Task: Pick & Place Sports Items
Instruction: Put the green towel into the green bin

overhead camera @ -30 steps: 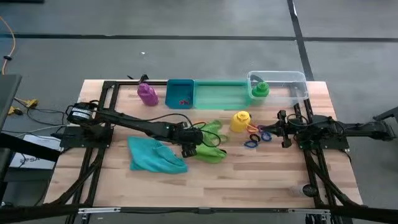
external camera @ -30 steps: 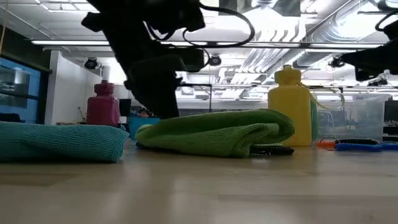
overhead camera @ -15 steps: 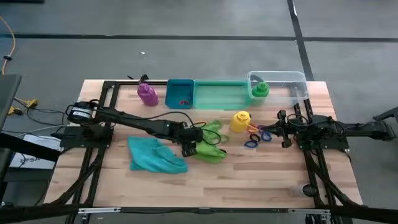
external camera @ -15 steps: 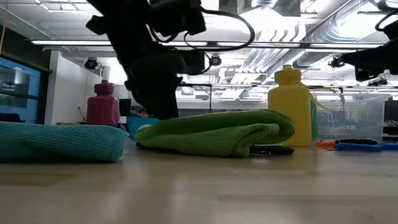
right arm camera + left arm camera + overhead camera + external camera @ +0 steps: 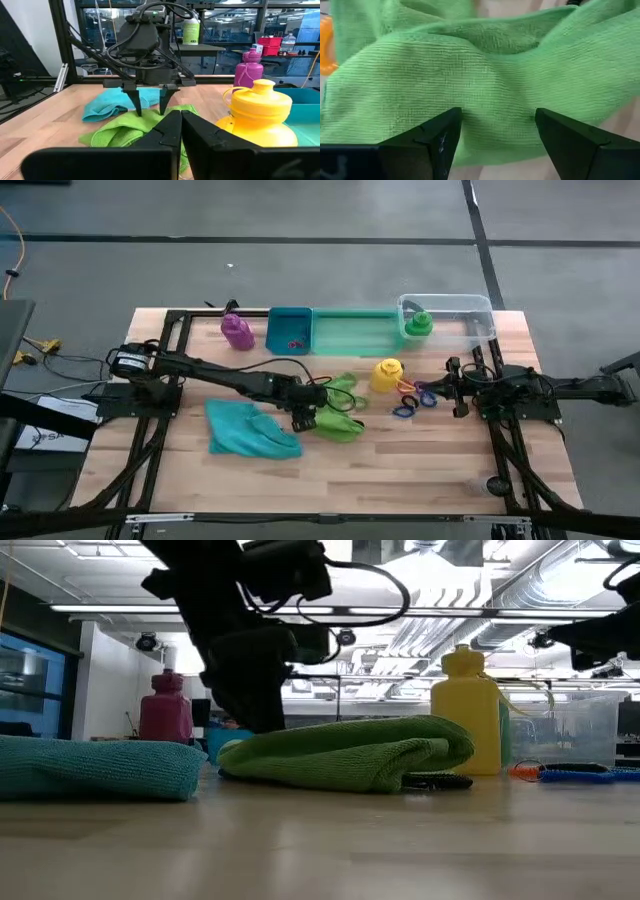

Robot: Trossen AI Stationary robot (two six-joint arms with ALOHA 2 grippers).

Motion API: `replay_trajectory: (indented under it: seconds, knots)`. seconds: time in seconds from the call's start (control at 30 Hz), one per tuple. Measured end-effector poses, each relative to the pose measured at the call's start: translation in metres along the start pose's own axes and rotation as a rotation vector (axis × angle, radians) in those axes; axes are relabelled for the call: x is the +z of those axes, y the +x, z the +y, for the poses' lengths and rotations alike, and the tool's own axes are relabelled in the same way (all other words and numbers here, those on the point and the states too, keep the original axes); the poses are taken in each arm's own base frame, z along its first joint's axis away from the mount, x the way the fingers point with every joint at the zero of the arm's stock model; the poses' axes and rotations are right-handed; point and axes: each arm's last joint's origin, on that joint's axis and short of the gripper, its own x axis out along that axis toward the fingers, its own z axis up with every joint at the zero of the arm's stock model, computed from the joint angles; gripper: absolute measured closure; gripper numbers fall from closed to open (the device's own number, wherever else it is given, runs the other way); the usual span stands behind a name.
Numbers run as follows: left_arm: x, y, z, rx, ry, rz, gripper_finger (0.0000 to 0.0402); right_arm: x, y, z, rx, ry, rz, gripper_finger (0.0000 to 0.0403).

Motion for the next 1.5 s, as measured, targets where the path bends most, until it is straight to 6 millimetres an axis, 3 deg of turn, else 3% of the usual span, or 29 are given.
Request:
replay_trajectory:
  seconds: [0.17, 0.5, 0.83, 1.07, 1.5]
  knots:
    - [0.0, 0.0, 0.002, 0.024, -0.002, -0.005, 0.0228, 0.0, 0.0, 0.0, 0.0, 0.0, 0.0, 0.0403]
    - [0.0, 0.0, 0.001, 0.024, -0.005, -0.004, 0.0395, 0.0, 0.0, 0.0, 0.0, 0.0, 0.0, 0.0402]
    - [0.0, -0.003, 0.001, 0.019, -0.022, -0.012, 0.04, 0.0, 0.0, 0.0, 0.0, 0.0, 0.0, 0.0402]
    - [0.007, -0.033, 0.001, -0.018, -0.072, -0.102, 0.04, 0.0, 0.0, 0.0, 0.0, 0.0, 0.0, 0.0403]
    - [0.044, -0.13, 0.017, -0.078, -0.072, -0.383, 0.0401, 0.0, 0.0, 0.0, 0.0, 0.0, 0.0, 0.0403]
